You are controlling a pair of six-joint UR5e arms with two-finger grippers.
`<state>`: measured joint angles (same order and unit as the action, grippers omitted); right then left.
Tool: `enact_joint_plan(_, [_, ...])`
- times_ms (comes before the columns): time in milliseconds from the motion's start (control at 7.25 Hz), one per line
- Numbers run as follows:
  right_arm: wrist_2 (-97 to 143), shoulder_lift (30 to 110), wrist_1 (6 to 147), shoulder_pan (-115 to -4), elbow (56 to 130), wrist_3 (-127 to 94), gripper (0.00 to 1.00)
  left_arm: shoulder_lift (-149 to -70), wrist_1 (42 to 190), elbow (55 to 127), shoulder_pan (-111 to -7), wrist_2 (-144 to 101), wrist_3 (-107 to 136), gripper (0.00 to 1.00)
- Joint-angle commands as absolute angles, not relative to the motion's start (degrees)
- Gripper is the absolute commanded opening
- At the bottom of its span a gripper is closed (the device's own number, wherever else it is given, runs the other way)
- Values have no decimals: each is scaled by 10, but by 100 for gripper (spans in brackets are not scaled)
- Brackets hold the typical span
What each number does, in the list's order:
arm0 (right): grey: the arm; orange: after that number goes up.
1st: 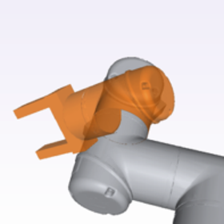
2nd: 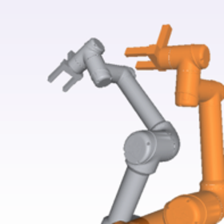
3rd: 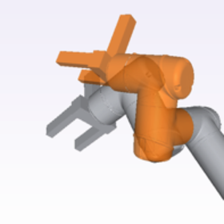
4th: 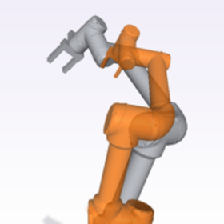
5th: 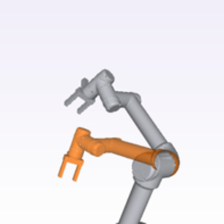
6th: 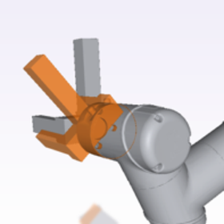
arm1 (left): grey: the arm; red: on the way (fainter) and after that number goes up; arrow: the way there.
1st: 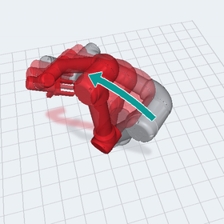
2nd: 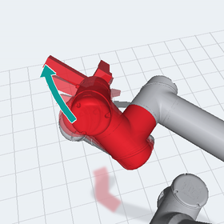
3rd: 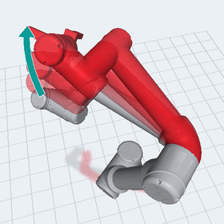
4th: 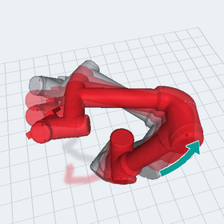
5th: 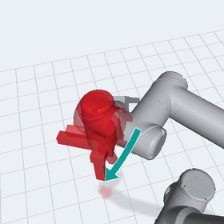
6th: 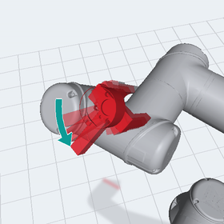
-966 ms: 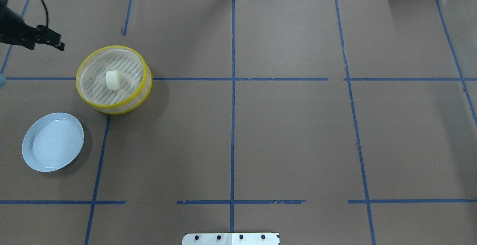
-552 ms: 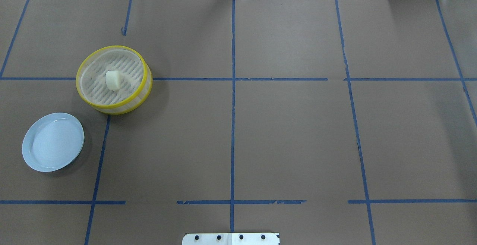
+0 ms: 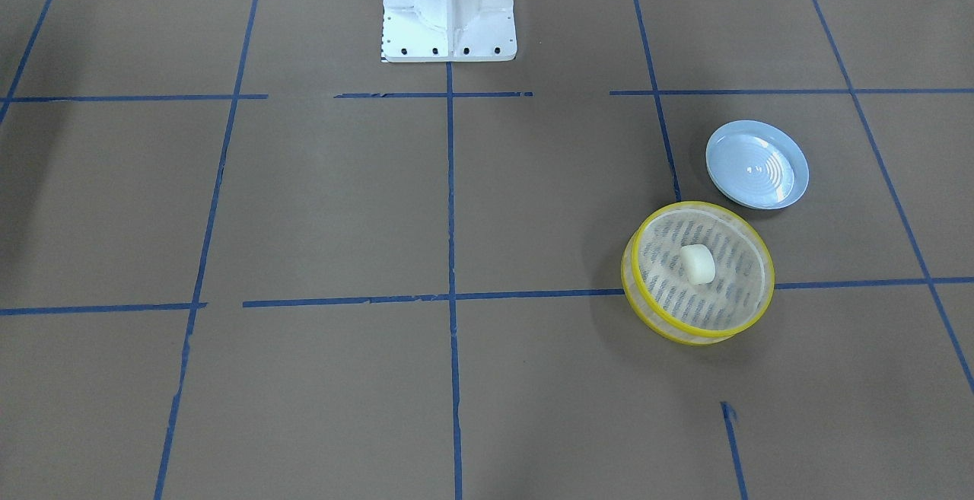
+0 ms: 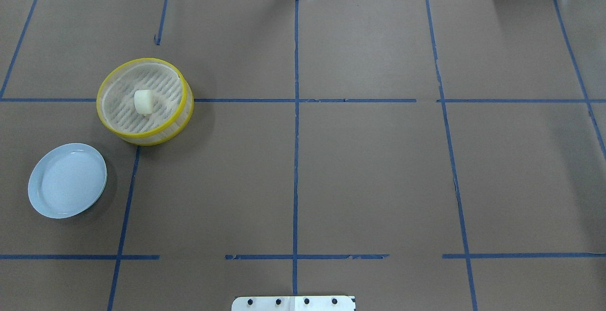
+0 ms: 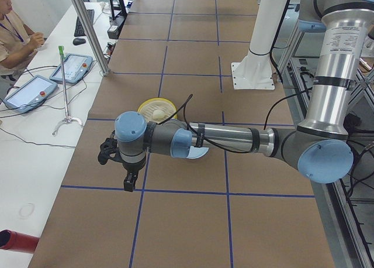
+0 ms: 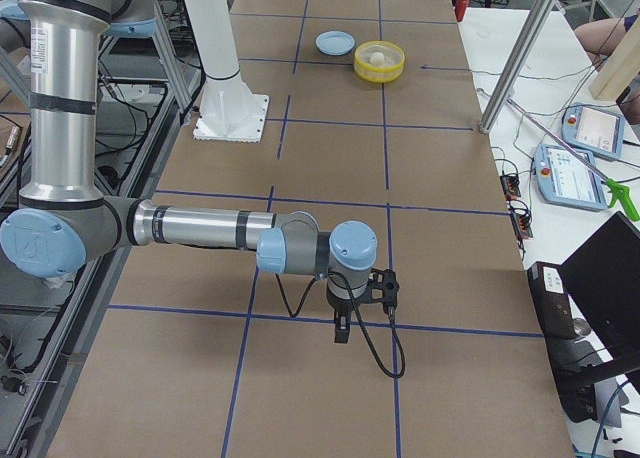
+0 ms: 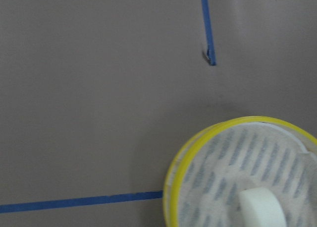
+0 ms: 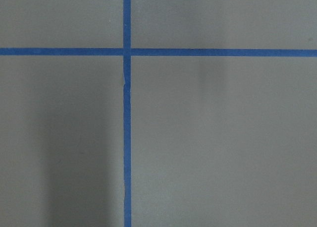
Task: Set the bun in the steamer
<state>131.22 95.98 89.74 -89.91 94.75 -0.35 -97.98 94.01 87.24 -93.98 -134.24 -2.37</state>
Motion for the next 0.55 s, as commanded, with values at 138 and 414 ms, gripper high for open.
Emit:
enact_joint_plan(138, [1312,960,897,-899,947,-4,100,-981,920,869,-940,-1353,-4,100])
enact_joint_plan(414, [1312,960,897,-899,947,-4,100,-984,846,876,-940,-1375,23,100])
